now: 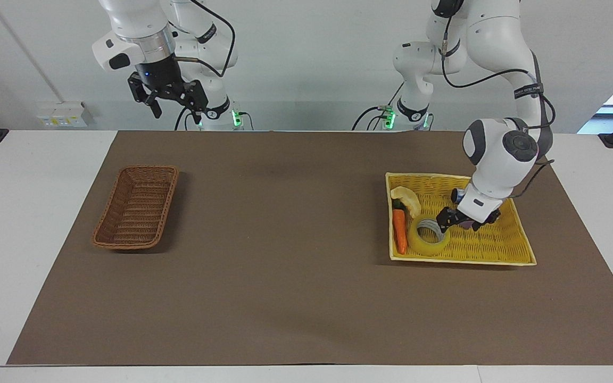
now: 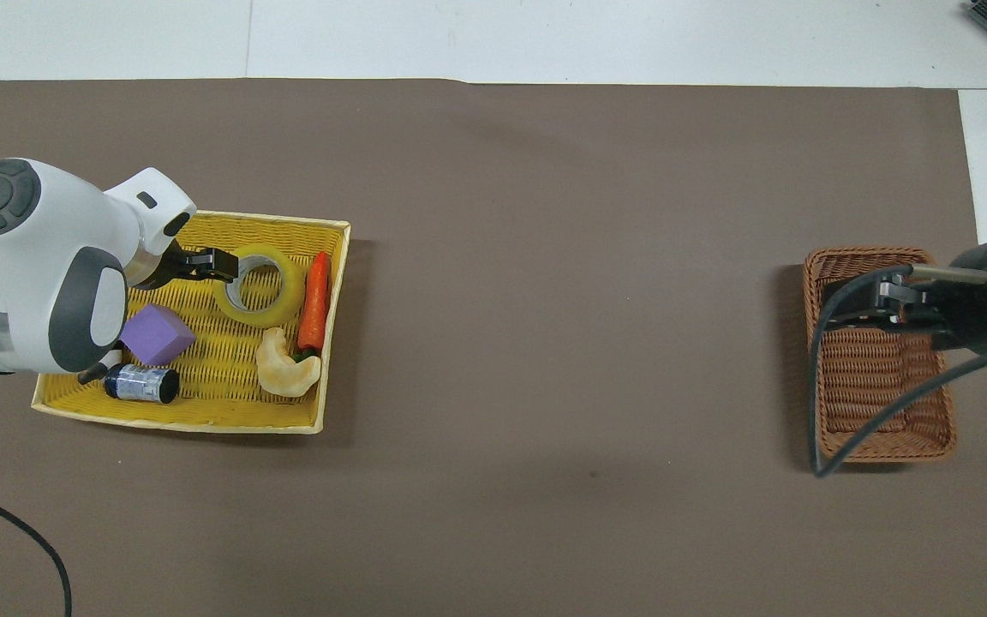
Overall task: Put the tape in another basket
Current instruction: 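Reach the left gripper into the yellow tray and grasp the tape roll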
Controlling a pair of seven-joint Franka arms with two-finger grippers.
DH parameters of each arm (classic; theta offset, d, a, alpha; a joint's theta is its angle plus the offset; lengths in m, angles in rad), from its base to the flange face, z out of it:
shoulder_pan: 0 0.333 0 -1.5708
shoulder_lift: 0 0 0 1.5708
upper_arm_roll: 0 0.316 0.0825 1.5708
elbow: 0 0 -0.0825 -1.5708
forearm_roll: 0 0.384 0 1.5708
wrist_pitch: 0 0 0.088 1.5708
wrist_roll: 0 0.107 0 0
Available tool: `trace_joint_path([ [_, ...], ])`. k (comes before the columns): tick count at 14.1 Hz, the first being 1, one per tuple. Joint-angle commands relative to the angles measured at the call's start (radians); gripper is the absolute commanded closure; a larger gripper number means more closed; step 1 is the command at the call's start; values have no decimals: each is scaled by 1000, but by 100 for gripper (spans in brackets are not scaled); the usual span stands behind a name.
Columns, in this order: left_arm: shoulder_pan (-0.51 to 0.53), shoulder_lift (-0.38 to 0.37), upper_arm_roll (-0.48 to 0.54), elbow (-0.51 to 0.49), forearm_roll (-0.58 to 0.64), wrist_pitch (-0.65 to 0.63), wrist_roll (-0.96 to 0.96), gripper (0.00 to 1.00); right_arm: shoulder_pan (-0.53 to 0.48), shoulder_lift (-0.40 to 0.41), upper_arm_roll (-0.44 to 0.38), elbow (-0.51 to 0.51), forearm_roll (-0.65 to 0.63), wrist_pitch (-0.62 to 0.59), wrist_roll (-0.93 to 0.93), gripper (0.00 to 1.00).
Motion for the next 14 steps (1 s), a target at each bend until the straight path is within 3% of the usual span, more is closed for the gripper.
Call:
trace_joint_path([
  [1,-17,19,10,-30,-9,74,-49,7,-18,17,-1,24,-24,14,-2,0],
  [4,-18,20,10,-53,-9,83,-59,27,-31,17,-10,24,-3,5,-13,0],
  [8,-43,60,10,-55,-9,123,-98,41,-54,0,-18,13,-4,6,-31,0],
  [9,-43,60,10,-55,-9,115,-101,51,-58,-4,-18,-4,-3,4,-30,0],
  [11,-43,57,11,-50,-9,105,-102,98,-57,-9,-21,-16,41,7,-18,0],
  [14,-37,40,11,-27,-9,34,-98,100,-45,-9,-18,-44,80,52,-13,0],
])
